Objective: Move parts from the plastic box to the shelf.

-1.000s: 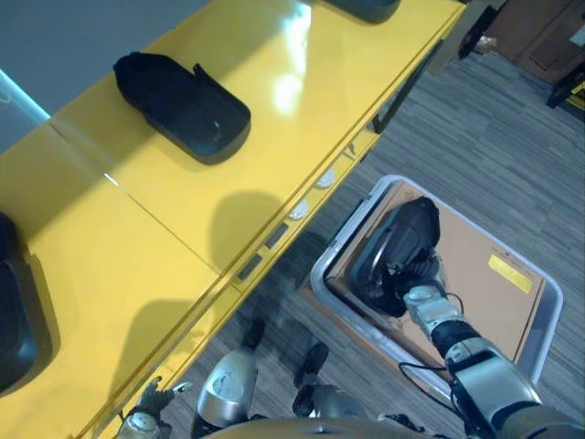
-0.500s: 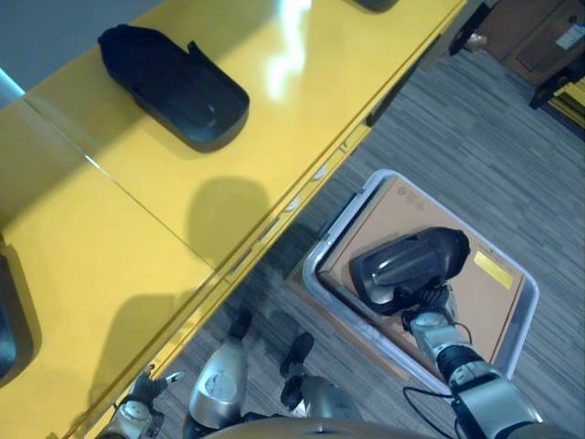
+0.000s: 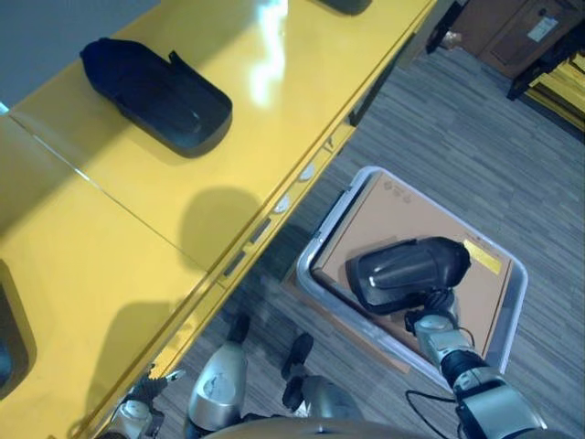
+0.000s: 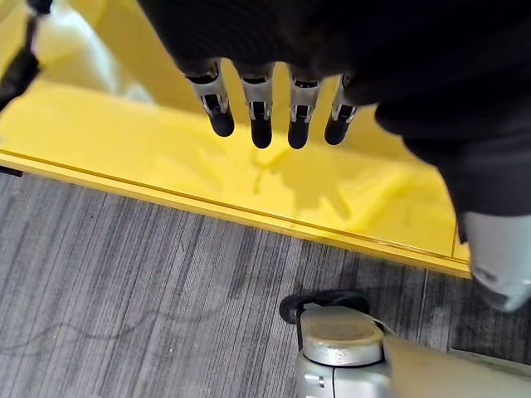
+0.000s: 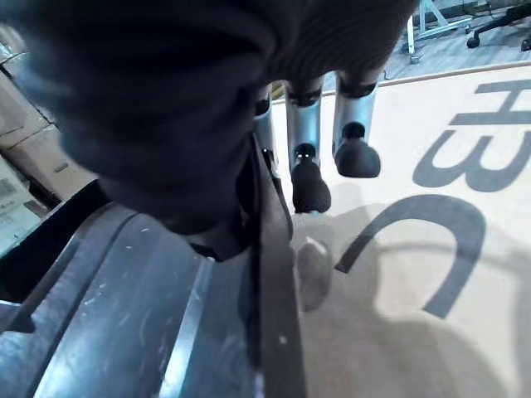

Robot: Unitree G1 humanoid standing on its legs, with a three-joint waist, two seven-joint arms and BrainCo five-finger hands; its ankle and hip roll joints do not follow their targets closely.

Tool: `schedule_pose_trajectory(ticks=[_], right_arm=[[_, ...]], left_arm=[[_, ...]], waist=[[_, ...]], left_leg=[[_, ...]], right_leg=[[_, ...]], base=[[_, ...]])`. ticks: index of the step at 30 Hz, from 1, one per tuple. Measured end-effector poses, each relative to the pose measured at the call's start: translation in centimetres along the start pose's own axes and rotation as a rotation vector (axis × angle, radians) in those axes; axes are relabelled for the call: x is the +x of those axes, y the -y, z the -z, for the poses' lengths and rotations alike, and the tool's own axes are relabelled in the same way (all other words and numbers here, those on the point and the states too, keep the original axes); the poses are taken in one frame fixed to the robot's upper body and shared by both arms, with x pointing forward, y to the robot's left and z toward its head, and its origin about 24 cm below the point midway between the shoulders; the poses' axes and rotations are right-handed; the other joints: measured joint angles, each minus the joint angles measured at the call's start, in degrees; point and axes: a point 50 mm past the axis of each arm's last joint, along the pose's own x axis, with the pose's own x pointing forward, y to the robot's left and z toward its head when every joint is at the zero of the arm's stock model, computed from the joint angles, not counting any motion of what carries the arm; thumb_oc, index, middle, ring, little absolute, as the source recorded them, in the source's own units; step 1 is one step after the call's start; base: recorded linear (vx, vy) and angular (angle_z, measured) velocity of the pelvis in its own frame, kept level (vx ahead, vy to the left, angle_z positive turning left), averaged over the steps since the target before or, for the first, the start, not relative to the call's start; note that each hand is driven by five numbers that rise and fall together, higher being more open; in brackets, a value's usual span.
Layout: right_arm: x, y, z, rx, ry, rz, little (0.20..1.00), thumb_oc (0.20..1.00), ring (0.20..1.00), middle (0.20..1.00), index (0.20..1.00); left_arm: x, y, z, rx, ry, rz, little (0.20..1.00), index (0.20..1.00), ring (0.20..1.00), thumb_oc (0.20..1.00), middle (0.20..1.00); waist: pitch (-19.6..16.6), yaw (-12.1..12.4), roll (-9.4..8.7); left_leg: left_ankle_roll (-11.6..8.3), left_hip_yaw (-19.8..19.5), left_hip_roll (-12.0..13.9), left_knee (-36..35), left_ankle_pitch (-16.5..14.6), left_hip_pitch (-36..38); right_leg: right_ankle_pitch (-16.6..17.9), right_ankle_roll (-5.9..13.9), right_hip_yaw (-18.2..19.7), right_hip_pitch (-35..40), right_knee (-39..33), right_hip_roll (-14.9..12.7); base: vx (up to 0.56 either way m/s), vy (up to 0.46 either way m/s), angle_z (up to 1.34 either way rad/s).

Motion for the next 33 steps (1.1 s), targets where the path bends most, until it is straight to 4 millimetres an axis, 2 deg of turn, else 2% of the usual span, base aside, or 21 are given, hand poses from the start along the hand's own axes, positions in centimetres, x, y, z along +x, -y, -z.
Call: schedule_pose_trajectory(ticks=[5,10,15,17,18,21,24,28,30,33], right_arm=[[0.0,0.1,0.3,0.006,-0.011,0.004,0.2,0.2,0.2,0.2,0.2],[0.3,0.7,-0.6,0.038,0.029,0.02,0.2,0.2,0.2,0.2,0.2],[-0.7,2.5,-6.8,0.165,0.258,0.015,0.2,0.2,0.2,0.2,0.2],[-1.0,2.7,-7.7,0.161,0.303,0.022,0.2,0.2,0.2,0.2,0.2],[-1.2,3.1,-8.2,0.177,0.311,0.025,0.2,0.2,0.2,0.2,0.2],[-1.2,3.2,-7.9,0.145,0.312,0.032,0.2,0.2,0.2,0.2,0.2],[-1.1,3.3,-6.7,0.123,0.276,0.028,0.2,0.2,0.2,0.2,0.2],[-1.1,3.2,-6.0,0.098,0.262,0.003,0.2,0.2,0.2,0.2,0.2],[-1.3,3.4,-6.0,0.087,0.279,0.011,0.2,0.2,0.2,0.2,0.2],[-2.1,3.7,-7.1,0.122,0.341,0.0,0.2,0.2,0.2,0.2,0.2]], left_arm=[[-0.1,0.4,0.3,0.001,0.001,0.012,1.0,1.0,1.0,1.0,1.0],[-0.1,0.5,-0.8,-0.021,0.057,0.019,1.0,1.0,1.0,1.0,1.0],[-1.0,1.8,-1.5,-0.174,0.125,0.087,1.0,1.0,1.0,1.0,1.0],[-1.1,2.1,-1.8,-0.182,0.14,0.105,1.0,1.0,1.0,1.0,1.0],[-1.5,2.4,-2.8,-0.207,0.188,0.133,1.0,1.0,1.0,1.0,1.0],[-2.1,3.0,-3.8,-0.246,0.243,0.191,1.0,1.0,1.0,1.0,1.0],[-2.8,3.6,-4.3,-0.265,0.274,0.25,1.0,1.0,1.0,1.0,1.0],[-2.9,4.1,-4.4,-0.283,0.26,0.314,1.0,1.0,1.0,1.0,1.0],[-3.5,4.4,-5.6,-0.325,0.308,0.385,1.0,1.0,1.0,1.0,1.0],[-6.5,3.8,-11.1,-0.379,0.559,0.531,1.0,1.0,1.0,1.0,1.0]], waist=[[-2.6,-0.1,0.75],[-3.4,-0.2,1.86],[-3.9,-0.7,2.19],[-4.8,-0.8,2.19],[-5.3,-0.9,2.4],[-5.8,-0.8,3.21],[-7.2,-1.4,4.37],[-7.6,-2.7,4.73],[-7.6,-3.1,4.68],[-7.8,-3.4,5.19]], left_leg=[[0.55,0.3,0.0,0.4,0.3,-1.4],[0.35,0.3,0.1,0.3,0.3,-0.7],[0.13,1.7,0.3,-1.2,0.5,2.2],[0.45,1.8,0.3,-1.8,0.3,2.5],[0.53,2.1,0.4,-1.9,0.6,3.3],[0.82,2.6,0.4,-2.1,0.4,4.2],[0.83,3.4,0.5,-3.3,0.5,4.8],[0.95,3.5,0.7,-4.9,1.3,6.5],[1.0,3.6,0.7,-6.0,1.8,7.3],[0.97,3.8,0.8,-7.5,3.5,8.5]], right_leg=[[0.2,-0.17,0.2,-1.6,0.4,0.0],[0.2,-0.24,0.3,-1.3,0.4,0.0],[0.4,-0.33,1.8,0.5,0.4,-0.1],[0.4,-0.28,1.9,0.5,0.5,-0.1],[0.1,-0.24,2.0,0.7,0.7,-0.2],[0.1,-0.23,2.7,1.4,0.9,-0.2],[0.1,-0.21,3.2,1.4,0.9,-0.3],[0.1,-0.24,3.3,2.4,0.4,-0.2],[0.1,-0.26,3.3,2.6,0.2,-0.1],[0.4,-0.42,3.4,2.9,-0.2,0.0]], base=[[-0.01,-0.004,-0.04],[0.01,0.004,0.0],[0.04,0.026,-0.13],[0.05,0.044,-0.05],[0.06,0.04,-0.05],[0.05,0.033,-0.11],[0.04,0.022,-0.07],[0.0,0.0,0.0],[0.0,0.0,0.0],[0.0,0.0,0.0]])
